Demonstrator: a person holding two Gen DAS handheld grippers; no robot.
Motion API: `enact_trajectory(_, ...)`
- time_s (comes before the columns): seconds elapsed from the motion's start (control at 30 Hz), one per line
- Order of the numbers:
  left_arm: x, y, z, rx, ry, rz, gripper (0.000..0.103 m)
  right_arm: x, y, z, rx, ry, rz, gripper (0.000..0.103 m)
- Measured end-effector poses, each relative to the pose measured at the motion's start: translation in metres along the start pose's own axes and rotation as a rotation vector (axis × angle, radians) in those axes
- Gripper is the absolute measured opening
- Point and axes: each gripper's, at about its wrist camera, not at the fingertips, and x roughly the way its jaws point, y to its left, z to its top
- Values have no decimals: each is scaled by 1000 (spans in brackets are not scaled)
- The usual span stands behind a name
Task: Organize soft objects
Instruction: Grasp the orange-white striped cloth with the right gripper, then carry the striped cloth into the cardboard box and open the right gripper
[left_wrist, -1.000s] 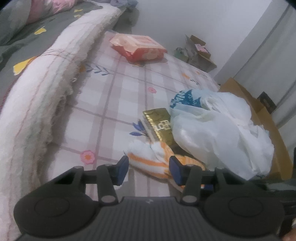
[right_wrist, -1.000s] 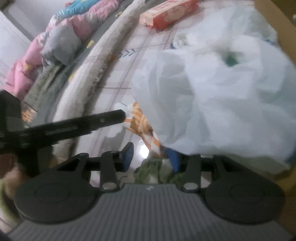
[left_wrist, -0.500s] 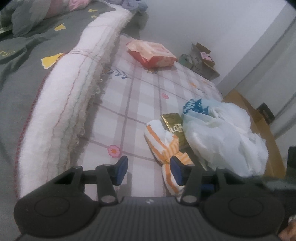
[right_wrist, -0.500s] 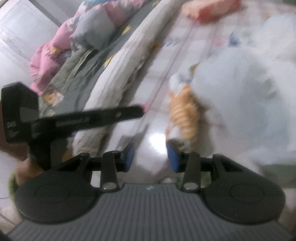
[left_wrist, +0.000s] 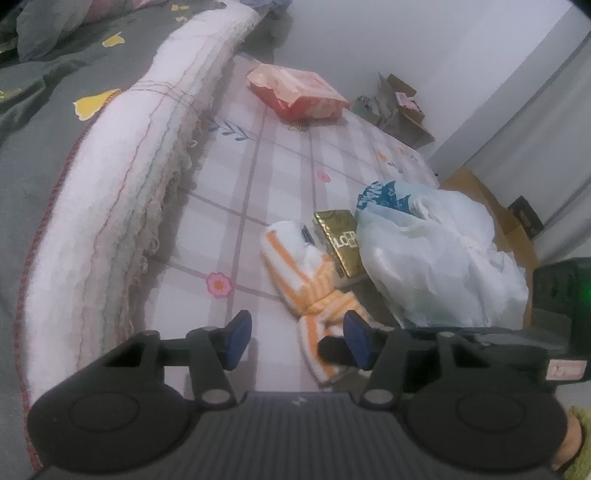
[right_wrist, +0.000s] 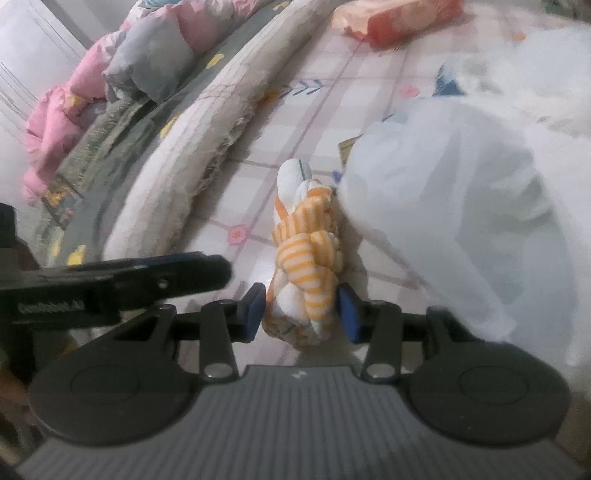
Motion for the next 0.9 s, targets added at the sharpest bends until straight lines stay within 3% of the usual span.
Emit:
enact_trajectory(0.1,2,-2,-1,2,12,-4,64,2,1,-3,14,32,43,36)
enact_trajectory(0.43,8,-4,-10,10,45,24,63,-4,6,-26,76,136,195,42)
enact_trajectory(0.7,-5,1,-17,29,59,14,63,-48,-12,-18,125,34,164,44)
enact_trajectory(0.9,1,-10,-30,111,145,-36,70,-30,-22,-4,249,49,216,45)
